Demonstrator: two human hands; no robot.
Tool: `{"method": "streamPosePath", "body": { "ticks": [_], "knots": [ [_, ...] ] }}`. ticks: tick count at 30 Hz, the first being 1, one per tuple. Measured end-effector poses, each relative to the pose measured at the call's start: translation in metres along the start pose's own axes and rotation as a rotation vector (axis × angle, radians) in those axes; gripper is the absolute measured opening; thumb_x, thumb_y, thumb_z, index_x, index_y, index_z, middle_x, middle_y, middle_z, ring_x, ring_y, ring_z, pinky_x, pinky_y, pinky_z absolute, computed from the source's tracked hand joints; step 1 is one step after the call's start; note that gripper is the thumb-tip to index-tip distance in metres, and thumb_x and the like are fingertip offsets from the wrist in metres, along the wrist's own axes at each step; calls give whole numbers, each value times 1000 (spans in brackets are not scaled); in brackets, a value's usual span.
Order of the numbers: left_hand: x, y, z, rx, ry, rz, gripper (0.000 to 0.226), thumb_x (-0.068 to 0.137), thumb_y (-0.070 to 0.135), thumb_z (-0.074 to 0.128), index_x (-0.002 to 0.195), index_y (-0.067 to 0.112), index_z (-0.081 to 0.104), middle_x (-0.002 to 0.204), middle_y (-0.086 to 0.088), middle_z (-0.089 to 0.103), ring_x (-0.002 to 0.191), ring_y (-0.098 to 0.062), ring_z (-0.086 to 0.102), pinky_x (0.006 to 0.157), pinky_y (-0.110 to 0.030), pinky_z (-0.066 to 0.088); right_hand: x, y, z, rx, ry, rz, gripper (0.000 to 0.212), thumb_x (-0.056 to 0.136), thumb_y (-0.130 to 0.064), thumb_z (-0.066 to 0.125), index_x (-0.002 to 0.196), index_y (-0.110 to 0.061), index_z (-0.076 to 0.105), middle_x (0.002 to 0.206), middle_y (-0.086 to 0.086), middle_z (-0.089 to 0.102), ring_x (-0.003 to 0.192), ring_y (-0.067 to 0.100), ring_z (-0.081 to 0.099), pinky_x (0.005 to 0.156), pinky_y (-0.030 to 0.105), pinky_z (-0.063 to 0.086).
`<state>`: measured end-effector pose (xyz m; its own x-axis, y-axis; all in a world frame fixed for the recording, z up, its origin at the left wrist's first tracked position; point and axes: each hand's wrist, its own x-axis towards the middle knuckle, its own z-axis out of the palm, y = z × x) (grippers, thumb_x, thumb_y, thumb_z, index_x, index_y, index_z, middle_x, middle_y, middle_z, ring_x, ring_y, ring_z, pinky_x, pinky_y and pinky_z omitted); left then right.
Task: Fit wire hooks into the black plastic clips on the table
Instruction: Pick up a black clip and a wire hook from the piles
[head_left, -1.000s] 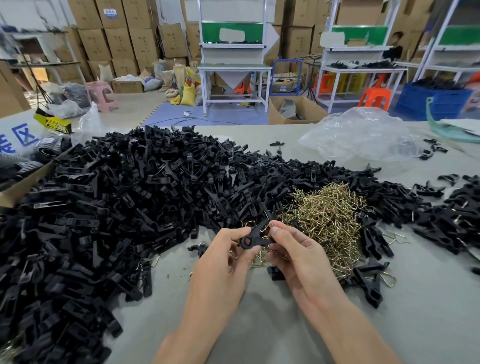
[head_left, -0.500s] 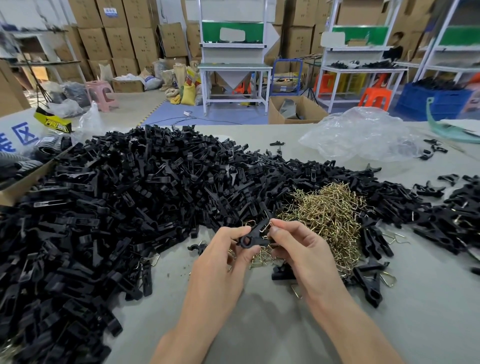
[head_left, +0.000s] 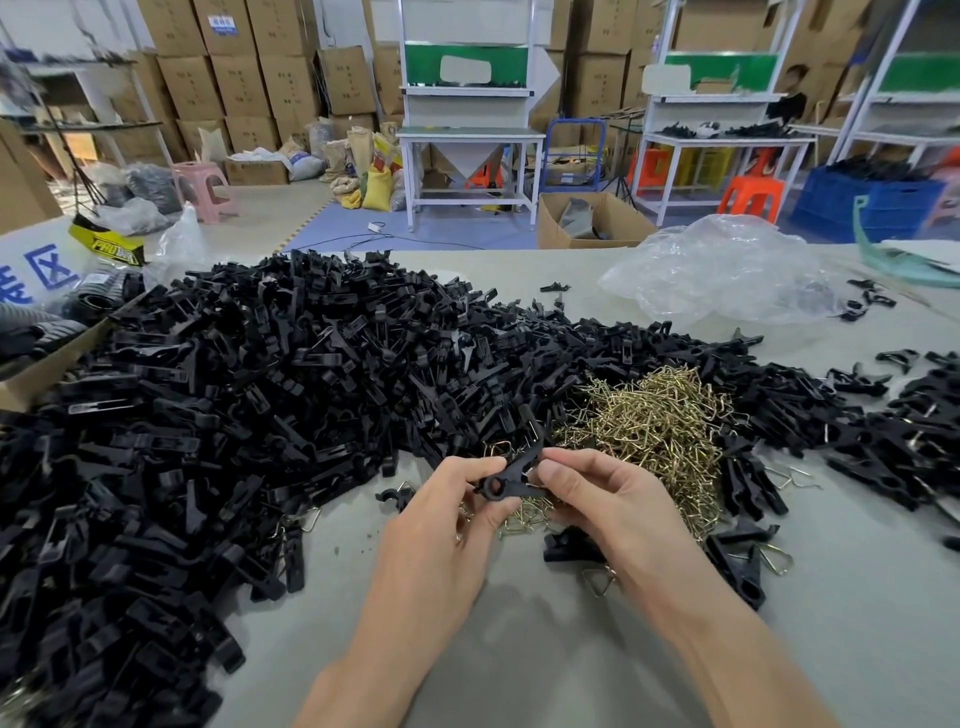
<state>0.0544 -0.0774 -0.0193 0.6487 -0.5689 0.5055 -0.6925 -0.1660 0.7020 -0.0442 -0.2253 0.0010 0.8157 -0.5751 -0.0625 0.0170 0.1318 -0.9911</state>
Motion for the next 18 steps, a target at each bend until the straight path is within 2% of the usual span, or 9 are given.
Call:
{"method": "streamPosePath", "body": {
  "ticks": [3, 5, 7, 10, 13, 16, 18],
  "knots": [
    [-1, 1, 0, -2, -13, -14, 23, 84, 63, 50, 106, 64, 46, 98, 31, 60, 86, 3, 59, 71, -8, 43, 3, 1, -5, 53, -41, 71, 53, 61, -52, 91, 105, -26, 78, 87, 2, 71, 72, 21, 56, 67, 43, 53],
    [-1, 2, 0, -17, -20, -23, 22, 83, 64, 50, 105, 65, 46, 97, 31, 60, 85, 3, 60, 71, -8, 43, 5, 2, -7, 88, -62, 67, 50, 59, -46, 92, 101, -23, 80, 73, -1, 64, 63, 12, 53, 61, 31, 53],
    [-1, 2, 0, -38, -30, -29, 22, 83, 63, 51, 104, 66, 46, 97, 32, 61, 85, 4, 59, 72, -8, 43, 5, 0, -5, 146, -71, 57, 44, 57, -38, 88, 96, -19, 81, 69, -2, 59, 60, 8, 53, 56, 21, 50],
    [-1, 4, -1, -71, -39, -45, 25, 87, 52, 59, 105, 65, 48, 98, 31, 61, 87, 3, 59, 72, -7, 42, 3, -4, -4, 253, -123, 94, 49, 61, -23, 85, 106, -13, 70, 83, 6, 60, 70, 13, 61, 60, 24, 53],
    [0, 8, -2, -163, -65, -80, 32, 88, 37, 69, 104, 61, 54, 93, 23, 65, 82, -3, 61, 69, -9, 44, -3, -10, -7, 396, -257, 146, 42, 78, -11, 78, 119, -11, 68, 100, 14, 64, 79, 19, 65, 66, 27, 57],
    [2, 16, -1, -469, -103, -165, 24, 83, 43, 76, 104, 49, 66, 79, 9, 69, 66, -5, 59, 65, -21, 50, -8, -12, -8, 474, -435, 134, 54, 84, -28, 81, 135, -24, 63, 111, 10, 70, 98, 23, 67, 82, 31, 56],
    [2, 21, 2, -664, -120, -185, 24, 83, 37, 75, 106, 40, 71, 76, 5, 72, 63, -7, 59, 60, -22, 51, -9, -10, -2, 479, -498, 121, 61, 84, -43, 79, 139, -27, 59, 118, 8, 67, 105, 26, 63, 89, 35, 54]
  ]
}}
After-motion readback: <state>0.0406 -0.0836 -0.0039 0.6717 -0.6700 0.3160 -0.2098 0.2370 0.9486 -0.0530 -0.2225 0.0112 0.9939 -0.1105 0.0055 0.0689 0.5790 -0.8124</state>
